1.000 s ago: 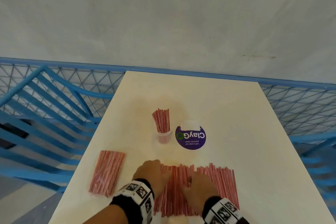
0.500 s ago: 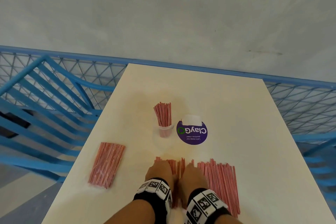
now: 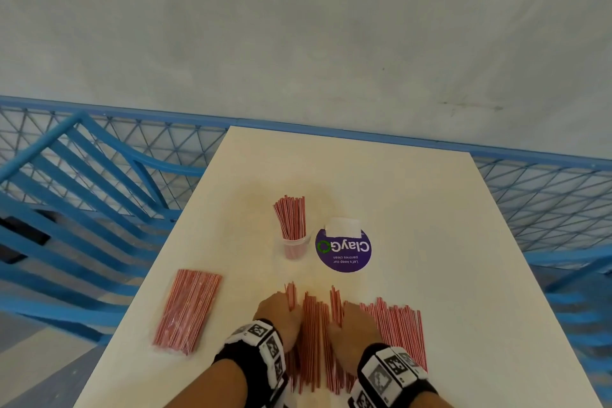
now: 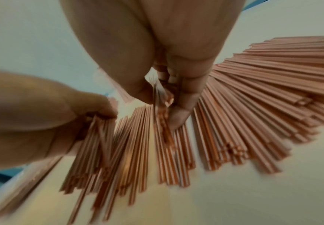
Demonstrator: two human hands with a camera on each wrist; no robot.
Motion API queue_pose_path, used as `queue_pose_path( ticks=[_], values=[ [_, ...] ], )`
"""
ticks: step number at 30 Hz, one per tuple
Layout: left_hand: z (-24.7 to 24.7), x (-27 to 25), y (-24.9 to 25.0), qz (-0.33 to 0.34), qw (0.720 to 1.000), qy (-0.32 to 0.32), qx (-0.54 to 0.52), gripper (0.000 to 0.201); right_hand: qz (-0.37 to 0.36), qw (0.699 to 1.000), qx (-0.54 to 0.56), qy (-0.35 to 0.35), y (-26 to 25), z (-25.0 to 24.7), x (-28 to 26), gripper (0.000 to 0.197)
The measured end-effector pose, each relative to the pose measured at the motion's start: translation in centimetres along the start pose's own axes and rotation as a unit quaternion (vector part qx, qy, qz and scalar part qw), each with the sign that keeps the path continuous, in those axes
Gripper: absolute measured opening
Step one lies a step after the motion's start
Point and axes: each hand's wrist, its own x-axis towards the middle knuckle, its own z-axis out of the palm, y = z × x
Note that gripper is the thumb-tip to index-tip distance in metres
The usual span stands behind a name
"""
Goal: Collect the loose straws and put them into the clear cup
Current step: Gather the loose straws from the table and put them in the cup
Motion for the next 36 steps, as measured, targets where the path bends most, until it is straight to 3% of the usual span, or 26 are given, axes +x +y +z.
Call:
queue_pose_path(
  ticks=[5,13,17,21,24,28,32,36],
  values=[
    [-1.3,0.5,-1.4,0.029,0.994,0.0,-0.102,0.024,-0.017,0.991,0.135,-0.015,1.1,-0.8,-0.6,0.006],
    [-1.2,-0.7,-1.2,-0.012,0.965,0.013,-0.263,0.018,-0.041,0.983,0.18,0.003,1.0,-0.9,-1.8,0.01],
    [-0.8,-1.3,-0.4,0.002,0.961,0.026,-0.276,0.026,-0.064,0.983,0.174,-0.014,-0.1,-0.7,-2.4,0.018],
    [-1.6,-2.9,1.0,0.048,0.948,-0.015,-0.313,0.044,-0.101,0.986,0.126,-0.043,-1.7,-0.4,-3.6,0.015],
    [-2.3,-3.6,1.9,0.068,0.946,-0.019,-0.317,0.041,-0.123,0.984,0.115,-0.054,-3.1,-0.5,-4.3,0.008],
    [-3.0,-4.0,2.1,0.091,0.954,0.017,-0.286,0.038,-0.135,0.983,0.117,-0.044,-3.9,-0.2,-4.6,0.022],
    [-3.9,-4.2,2.4,0.119,0.962,0.061,-0.238,0.04,-0.089,0.983,0.138,-0.084,-4.0,0.0,-4.3,0.024],
    [-5.8,-3.8,2.6,0.138,0.948,0.083,-0.274,0.042,-0.061,0.98,0.117,-0.152,-4.1,0.0,-4.9,0.029]
  ],
)
